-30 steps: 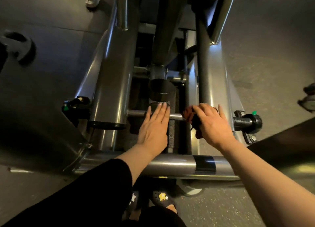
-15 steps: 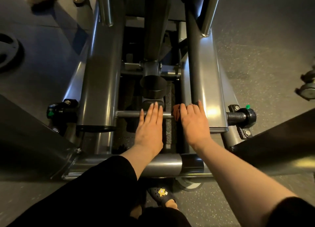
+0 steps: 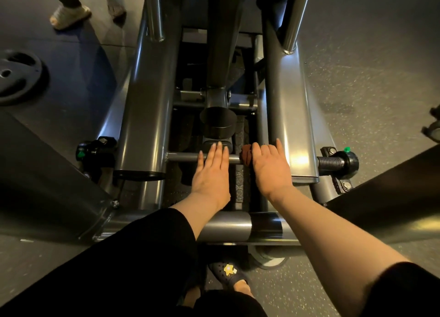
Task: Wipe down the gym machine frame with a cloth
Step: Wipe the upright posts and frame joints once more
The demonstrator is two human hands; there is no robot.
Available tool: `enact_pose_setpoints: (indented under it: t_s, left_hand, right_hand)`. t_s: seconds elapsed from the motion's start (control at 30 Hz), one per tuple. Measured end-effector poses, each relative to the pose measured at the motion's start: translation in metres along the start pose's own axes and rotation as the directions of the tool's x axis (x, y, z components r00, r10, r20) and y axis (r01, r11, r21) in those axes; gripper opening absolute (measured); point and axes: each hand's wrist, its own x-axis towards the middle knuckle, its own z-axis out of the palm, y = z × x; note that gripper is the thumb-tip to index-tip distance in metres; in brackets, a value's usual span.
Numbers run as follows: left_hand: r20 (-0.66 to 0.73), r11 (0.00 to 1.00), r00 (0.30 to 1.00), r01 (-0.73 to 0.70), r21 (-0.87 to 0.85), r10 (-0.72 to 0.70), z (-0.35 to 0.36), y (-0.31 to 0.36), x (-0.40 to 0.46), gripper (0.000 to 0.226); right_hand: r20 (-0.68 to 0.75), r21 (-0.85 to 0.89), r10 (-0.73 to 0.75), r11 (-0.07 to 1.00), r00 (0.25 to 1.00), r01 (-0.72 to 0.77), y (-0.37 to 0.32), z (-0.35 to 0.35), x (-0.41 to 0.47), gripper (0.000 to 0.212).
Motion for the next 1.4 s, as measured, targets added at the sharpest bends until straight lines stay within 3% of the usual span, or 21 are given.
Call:
enact_pose_setpoints:
  t_s: [0.1,0.17,0.27,0.4,0.47,0.53,0.57,0.6,0.7,0.73,0.87,0.93,1.03,1.13,1.23,1.4]
  left_hand:
    - [0.013,0.998,1.000,-0.003,-0.071,0.004,-0.006,0.000,0.002,0.093]
    - [-0.069,0.962,0.998,-0.015,-0.273,-0.004,-0.009,0.002,0.002,0.078]
    - [-0.195,0.729,0.980,-0.103,-0.677,-0.043,-0.007,0.019,-0.014,0.053]
    - [-0.075,0.398,0.997,-0.070,-0.915,0.004,-0.022,0.061,-0.024,0.038]
    - [-0.083,0.408,0.996,-0.093,-0.908,0.040,-0.031,0.078,-0.016,0.042]
    - [-0.126,0.533,0.986,-0.164,-0.830,0.106,-0.035,0.092,-0.006,0.050]
    - [-0.135,0.594,0.980,-0.197,-0.780,0.147,-0.036,0.099,-0.001,0.054]
    - [-0.142,0.652,0.972,-0.232,-0.722,0.189,-0.035,0.105,0.006,0.058]
    - [-0.129,0.815,0.951,-0.306,-0.492,0.279,-0.029,0.119,0.024,0.066]
    - [-0.124,0.852,0.950,-0.313,-0.419,0.288,-0.027,0.123,0.030,0.067]
    - [-0.109,0.946,0.956,-0.287,-0.148,0.273,-0.023,0.120,0.044,0.072]
    - [-0.138,0.958,0.951,-0.283,-0.036,0.276,-0.022,0.122,0.044,0.078]
    - [-0.202,0.963,0.943,-0.270,-0.002,0.264,-0.019,0.127,0.042,0.070]
    - [-0.229,0.963,0.937,-0.269,0.007,0.263,-0.011,0.127,0.039,0.069]
    - [-0.258,0.962,0.929,-0.272,0.009,0.265,-0.009,0.127,0.039,0.064]
    - [-0.179,0.950,0.934,-0.313,0.011,0.310,-0.014,0.126,0.038,0.065]
  right_hand:
    - [-0.033,0.203,0.046,0.979,0.998,-0.038,-0.003,-0.001,-0.015,0.079]
    - [-0.051,0.527,0.141,0.845,0.989,-0.093,-0.001,-0.007,-0.030,0.069]
    - [0.060,0.822,0.359,0.511,0.931,-0.250,-0.002,-0.023,-0.051,0.047]
    - [0.022,0.950,0.637,0.228,0.771,-0.215,0.000,-0.038,-0.070,0.028]
    - [0.045,0.964,0.761,0.136,0.647,-0.227,0.008,-0.043,-0.079,0.031]
    - [0.057,0.970,0.855,0.074,0.515,-0.231,0.022,-0.039,-0.084,0.042]
    - [0.050,0.974,0.871,0.065,0.488,-0.216,0.031,-0.034,-0.084,0.048]
    - [0.033,0.975,0.858,0.086,0.512,-0.207,0.039,-0.024,-0.082,0.053]
    - [-0.017,0.923,0.690,0.290,0.723,-0.255,0.048,0.005,-0.067,0.059]
    - [0.000,0.896,0.654,0.337,0.757,-0.291,0.049,0.012,-0.060,0.056]
    - [0.002,0.846,0.666,0.396,0.746,-0.357,0.071,0.020,-0.019,0.042]
    - [0.069,0.854,0.654,0.352,0.753,-0.383,0.092,0.012,0.003,0.036]
    - [0.200,0.843,0.666,0.256,0.718,-0.472,0.108,0.001,0.015,0.030]
    - [0.078,0.854,0.699,0.321,0.710,-0.410,0.084,0.009,-0.013,0.028]
    - [-0.023,0.863,0.677,0.385,0.736,-0.327,0.067,0.032,-0.040,0.041]
    - [0.048,0.875,0.652,0.337,0.757,-0.346,0.075,0.027,-0.034,0.047]
